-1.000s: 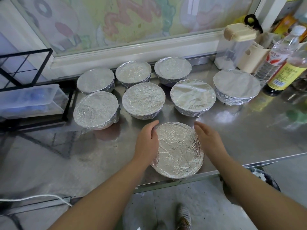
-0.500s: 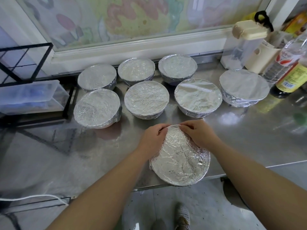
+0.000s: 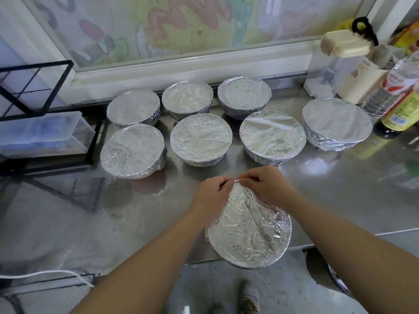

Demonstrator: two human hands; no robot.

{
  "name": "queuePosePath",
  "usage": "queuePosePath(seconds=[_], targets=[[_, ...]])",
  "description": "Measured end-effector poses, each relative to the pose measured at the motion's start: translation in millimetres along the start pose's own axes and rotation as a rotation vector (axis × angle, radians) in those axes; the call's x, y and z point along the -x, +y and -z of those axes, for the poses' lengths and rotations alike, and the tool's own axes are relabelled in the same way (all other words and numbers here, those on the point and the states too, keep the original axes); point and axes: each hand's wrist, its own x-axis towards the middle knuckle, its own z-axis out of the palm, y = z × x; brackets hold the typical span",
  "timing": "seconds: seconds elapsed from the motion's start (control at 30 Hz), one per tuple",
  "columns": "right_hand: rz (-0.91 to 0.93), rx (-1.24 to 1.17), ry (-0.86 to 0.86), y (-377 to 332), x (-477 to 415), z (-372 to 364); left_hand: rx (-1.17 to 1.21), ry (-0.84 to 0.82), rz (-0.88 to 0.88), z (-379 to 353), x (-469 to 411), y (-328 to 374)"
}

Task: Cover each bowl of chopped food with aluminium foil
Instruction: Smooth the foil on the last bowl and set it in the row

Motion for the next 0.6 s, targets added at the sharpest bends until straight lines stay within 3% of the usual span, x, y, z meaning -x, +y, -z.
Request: queuePosePath(seconds=[0.17,0.37,0.6], targets=[[-0.001,-0.011,0.073,5,5,-3,-0.056,-0.025,-0.036,1,-4,3],[-0.256,-0.114,0.416,16,24,7,-0.082,0.151,-0.052,14,-9,10],[-0.447,-0.446,0.334,24,35,-12,0.029,0.276,0.039,-2,1,6]])
